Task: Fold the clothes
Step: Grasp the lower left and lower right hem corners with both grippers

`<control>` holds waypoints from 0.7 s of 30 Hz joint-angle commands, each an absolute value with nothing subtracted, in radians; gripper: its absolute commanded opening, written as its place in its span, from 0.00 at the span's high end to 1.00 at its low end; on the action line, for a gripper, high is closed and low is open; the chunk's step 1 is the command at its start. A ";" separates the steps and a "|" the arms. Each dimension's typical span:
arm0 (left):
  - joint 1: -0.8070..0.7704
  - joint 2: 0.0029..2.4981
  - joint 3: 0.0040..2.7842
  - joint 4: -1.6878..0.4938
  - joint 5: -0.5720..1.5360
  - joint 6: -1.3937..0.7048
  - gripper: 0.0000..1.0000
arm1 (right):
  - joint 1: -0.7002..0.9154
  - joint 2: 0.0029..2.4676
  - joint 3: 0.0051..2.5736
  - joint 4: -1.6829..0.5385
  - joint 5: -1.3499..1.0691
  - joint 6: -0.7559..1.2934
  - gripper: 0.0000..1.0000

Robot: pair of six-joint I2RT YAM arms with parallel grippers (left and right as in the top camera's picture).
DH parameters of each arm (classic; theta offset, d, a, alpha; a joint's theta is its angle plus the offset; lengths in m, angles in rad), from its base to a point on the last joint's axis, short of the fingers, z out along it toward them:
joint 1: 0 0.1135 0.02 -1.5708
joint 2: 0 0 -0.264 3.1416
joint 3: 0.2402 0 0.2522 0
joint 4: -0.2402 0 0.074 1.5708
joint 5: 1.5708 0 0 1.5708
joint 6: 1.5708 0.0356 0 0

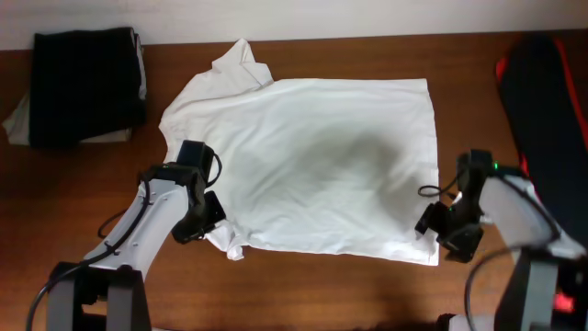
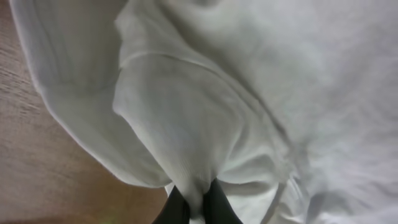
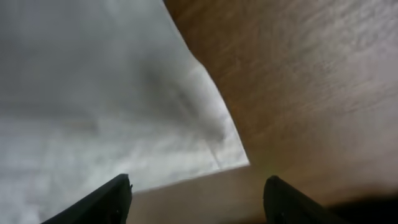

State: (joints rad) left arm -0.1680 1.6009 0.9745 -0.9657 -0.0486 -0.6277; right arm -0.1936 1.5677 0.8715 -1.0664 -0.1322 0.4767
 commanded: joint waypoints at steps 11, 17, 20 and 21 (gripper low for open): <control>-0.168 1.593 0.984 -0.938 -0.040 -0.613 0.99 | -0.190 1.368 0.631 -0.867 -0.173 0.563 0.44; -0.168 1.593 0.984 -0.945 -0.041 -0.613 0.99 | -0.190 1.368 0.585 -0.844 -0.119 0.647 0.46; -0.167 1.593 0.984 -0.951 -0.041 -0.613 0.99 | -0.190 1.368 0.581 -0.859 -0.066 0.706 0.42; -0.167 1.593 0.984 -0.951 -0.041 -0.613 0.99 | -0.190 1.368 0.580 -0.859 -0.067 0.709 0.41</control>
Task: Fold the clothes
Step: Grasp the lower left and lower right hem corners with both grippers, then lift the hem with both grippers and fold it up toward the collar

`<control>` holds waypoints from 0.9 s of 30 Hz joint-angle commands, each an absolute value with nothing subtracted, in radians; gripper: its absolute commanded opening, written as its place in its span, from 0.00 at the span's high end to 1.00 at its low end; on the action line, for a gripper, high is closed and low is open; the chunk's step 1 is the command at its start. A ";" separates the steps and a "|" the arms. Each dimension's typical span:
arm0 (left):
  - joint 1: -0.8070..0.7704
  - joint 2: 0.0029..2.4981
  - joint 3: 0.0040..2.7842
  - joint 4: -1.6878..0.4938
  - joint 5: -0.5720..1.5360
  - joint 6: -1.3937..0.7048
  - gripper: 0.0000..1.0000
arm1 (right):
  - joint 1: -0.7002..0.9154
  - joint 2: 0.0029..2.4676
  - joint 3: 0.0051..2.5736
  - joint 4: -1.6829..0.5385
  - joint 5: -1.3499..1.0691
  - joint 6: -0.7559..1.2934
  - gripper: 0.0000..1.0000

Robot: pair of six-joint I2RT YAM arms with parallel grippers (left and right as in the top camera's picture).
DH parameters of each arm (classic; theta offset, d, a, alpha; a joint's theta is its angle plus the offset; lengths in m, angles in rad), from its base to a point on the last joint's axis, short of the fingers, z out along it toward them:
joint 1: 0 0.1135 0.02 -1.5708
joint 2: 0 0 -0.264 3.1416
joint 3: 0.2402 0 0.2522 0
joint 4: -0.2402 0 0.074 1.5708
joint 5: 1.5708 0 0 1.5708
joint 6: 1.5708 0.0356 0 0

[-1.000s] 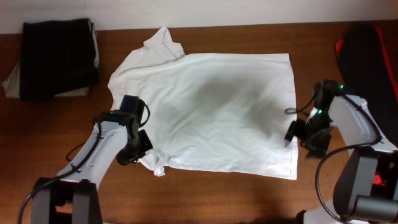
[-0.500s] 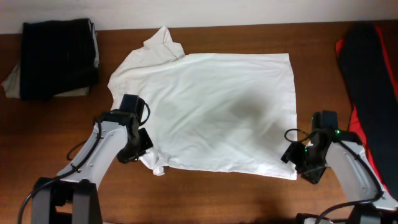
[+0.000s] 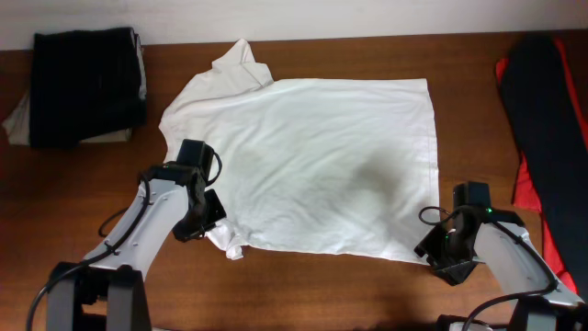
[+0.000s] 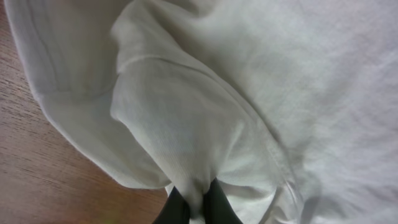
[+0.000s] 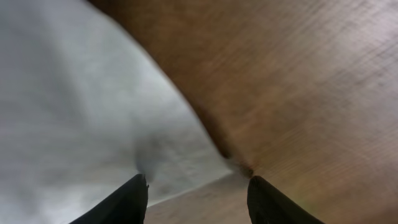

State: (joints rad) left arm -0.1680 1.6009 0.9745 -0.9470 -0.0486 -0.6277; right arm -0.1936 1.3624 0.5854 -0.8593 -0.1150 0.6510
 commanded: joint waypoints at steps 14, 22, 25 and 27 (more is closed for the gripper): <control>-0.168 1.593 0.984 -0.958 -0.041 -0.613 0.99 | -0.190 1.368 0.554 -0.793 -0.067 0.724 0.65; -0.167 1.560 0.985 -1.005 -0.038 -0.579 0.99 | -0.191 1.365 0.576 -0.813 -0.070 0.750 0.96; -0.168 1.446 0.985 -1.046 -0.038 -0.579 0.99 | -0.190 1.345 0.654 -0.896 -0.038 0.743 0.96; -0.168 1.364 0.985 -1.047 -0.037 -0.579 0.99 | -0.190 1.330 0.701 -0.930 -0.038 0.741 0.96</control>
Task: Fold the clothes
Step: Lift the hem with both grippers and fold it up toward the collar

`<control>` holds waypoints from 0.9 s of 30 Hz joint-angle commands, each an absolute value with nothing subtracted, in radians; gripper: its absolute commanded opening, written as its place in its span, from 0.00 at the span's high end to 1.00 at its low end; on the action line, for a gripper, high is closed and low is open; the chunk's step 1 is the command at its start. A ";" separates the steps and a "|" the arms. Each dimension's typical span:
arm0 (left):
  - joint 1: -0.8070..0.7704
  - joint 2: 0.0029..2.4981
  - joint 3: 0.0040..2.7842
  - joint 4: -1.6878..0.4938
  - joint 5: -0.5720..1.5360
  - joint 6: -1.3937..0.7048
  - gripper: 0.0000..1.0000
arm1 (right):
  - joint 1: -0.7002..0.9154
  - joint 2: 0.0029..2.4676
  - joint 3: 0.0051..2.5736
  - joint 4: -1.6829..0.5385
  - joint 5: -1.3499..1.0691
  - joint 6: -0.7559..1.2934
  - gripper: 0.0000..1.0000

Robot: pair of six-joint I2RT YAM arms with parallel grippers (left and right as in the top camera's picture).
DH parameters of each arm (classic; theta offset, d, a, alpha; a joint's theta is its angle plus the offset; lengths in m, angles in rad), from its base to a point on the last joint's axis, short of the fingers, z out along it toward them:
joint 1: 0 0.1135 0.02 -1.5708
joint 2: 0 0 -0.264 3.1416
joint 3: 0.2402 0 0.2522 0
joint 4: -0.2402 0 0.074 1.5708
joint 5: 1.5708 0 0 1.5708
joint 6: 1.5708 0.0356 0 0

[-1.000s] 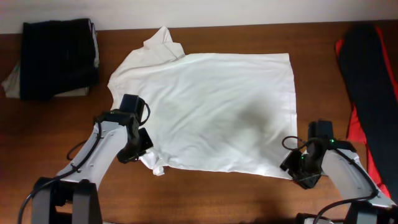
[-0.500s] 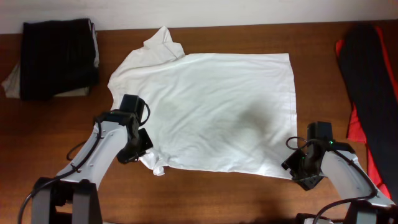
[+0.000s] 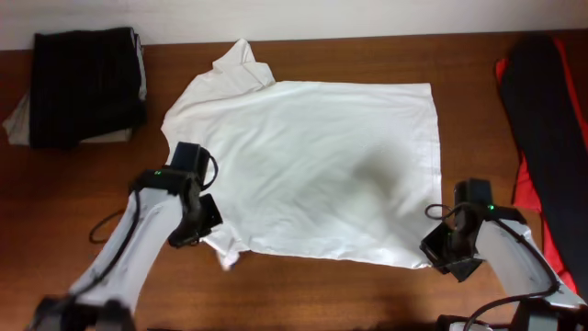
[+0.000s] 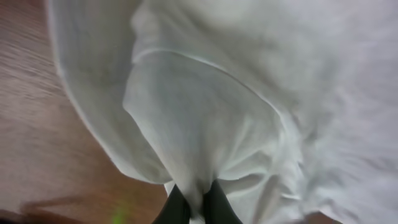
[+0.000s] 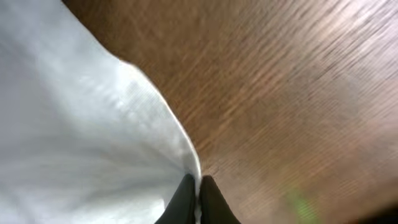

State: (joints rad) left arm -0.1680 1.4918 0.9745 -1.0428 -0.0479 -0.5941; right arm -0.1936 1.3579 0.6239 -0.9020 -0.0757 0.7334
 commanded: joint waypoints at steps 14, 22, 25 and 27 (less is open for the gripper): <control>-0.167 1.409 0.984 -0.606 -0.095 -0.579 0.99 | -0.189 1.305 0.804 -0.596 -0.146 0.711 0.96; -0.147 1.557 0.984 -0.456 -0.144 -0.579 0.99 | -0.189 1.343 0.804 -0.358 -0.120 0.712 0.93; -0.117 1.559 0.984 -0.382 -0.144 -0.579 0.98 | -0.188 1.385 0.804 -0.335 -0.120 0.712 0.93; -0.112 1.569 0.984 -0.310 -0.144 -0.579 0.98 | -0.162 1.462 0.804 -0.315 -0.119 0.712 0.96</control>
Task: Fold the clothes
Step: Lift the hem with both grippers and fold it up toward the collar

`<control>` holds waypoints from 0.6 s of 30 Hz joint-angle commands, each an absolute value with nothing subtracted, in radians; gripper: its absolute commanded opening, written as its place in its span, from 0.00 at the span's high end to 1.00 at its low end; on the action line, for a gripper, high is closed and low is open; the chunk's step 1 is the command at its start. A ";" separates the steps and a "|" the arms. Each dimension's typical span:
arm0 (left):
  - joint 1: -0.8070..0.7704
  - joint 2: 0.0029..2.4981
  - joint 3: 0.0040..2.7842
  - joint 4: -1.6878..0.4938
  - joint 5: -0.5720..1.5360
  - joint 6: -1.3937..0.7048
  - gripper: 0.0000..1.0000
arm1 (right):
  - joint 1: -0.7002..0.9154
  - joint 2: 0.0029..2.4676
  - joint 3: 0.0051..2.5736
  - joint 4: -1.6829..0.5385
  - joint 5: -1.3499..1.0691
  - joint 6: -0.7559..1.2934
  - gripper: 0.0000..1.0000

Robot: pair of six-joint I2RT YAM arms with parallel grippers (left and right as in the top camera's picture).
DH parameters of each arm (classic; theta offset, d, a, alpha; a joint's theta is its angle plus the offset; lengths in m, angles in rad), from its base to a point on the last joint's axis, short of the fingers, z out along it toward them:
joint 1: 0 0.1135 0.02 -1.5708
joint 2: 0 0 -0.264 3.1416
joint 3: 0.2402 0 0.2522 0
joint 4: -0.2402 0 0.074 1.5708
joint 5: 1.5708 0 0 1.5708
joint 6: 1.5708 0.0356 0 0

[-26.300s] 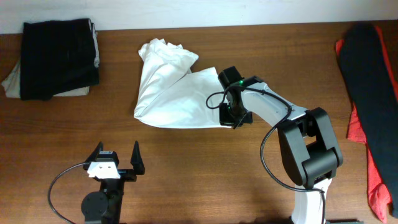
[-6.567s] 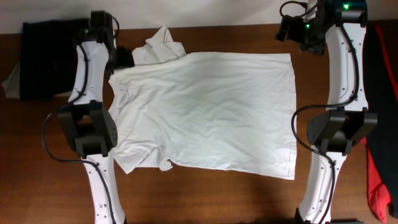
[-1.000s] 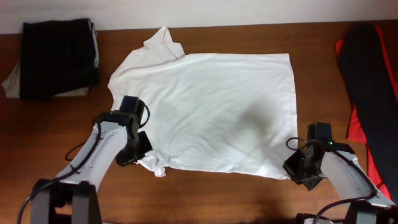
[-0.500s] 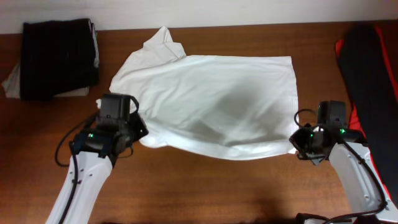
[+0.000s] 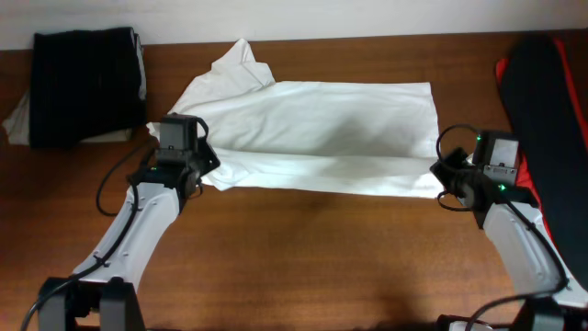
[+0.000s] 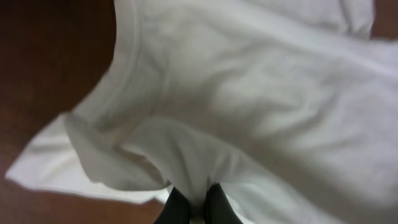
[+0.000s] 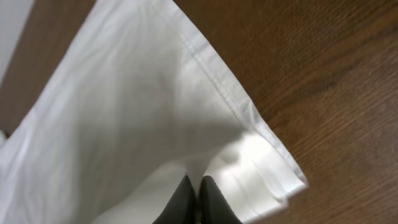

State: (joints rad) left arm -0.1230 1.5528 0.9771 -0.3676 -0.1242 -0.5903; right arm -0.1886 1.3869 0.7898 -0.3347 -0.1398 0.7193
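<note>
A white T-shirt lies across the back half of the brown table, its near part lifted and carried back so that it hangs in a fold over the far part. My left gripper is shut on the shirt's left near edge, where the cloth bunches between the dark fingertips. My right gripper is shut on the right near corner; the hemmed corner folds over just above its fingertips.
A folded black garment on a pale one sits at the far left corner. A black and red garment lies along the right edge. Bare brown table fills the near half.
Both grippers, still shut on the shirt, have moved from the near side toward the middle of the table. The near half of the shirt has come up off the table and back over the far half.
My left gripper held the shirt's left near edge throughout. My right gripper stood open beside the right near corner, then open around it, then shut on it. Now both hold the near edge carried back toward the far edge, the shirt half its former depth.
</note>
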 commanded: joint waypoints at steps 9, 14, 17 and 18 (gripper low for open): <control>-0.112 1.708 0.984 -0.020 -0.160 -0.579 0.95 | -0.105 1.591 0.804 -0.121 -0.096 0.711 0.96; -0.112 1.788 0.984 0.011 -0.212 -0.579 0.92 | -0.105 1.591 0.804 -0.076 -0.009 0.711 0.96; -0.111 1.826 0.984 0.027 -0.227 -0.579 0.91 | -0.103 1.593 0.804 -0.035 -0.004 0.711 0.96; -0.111 1.847 0.984 0.040 -0.226 -0.579 0.87 | -0.097 1.600 0.804 -0.015 -0.001 0.709 0.96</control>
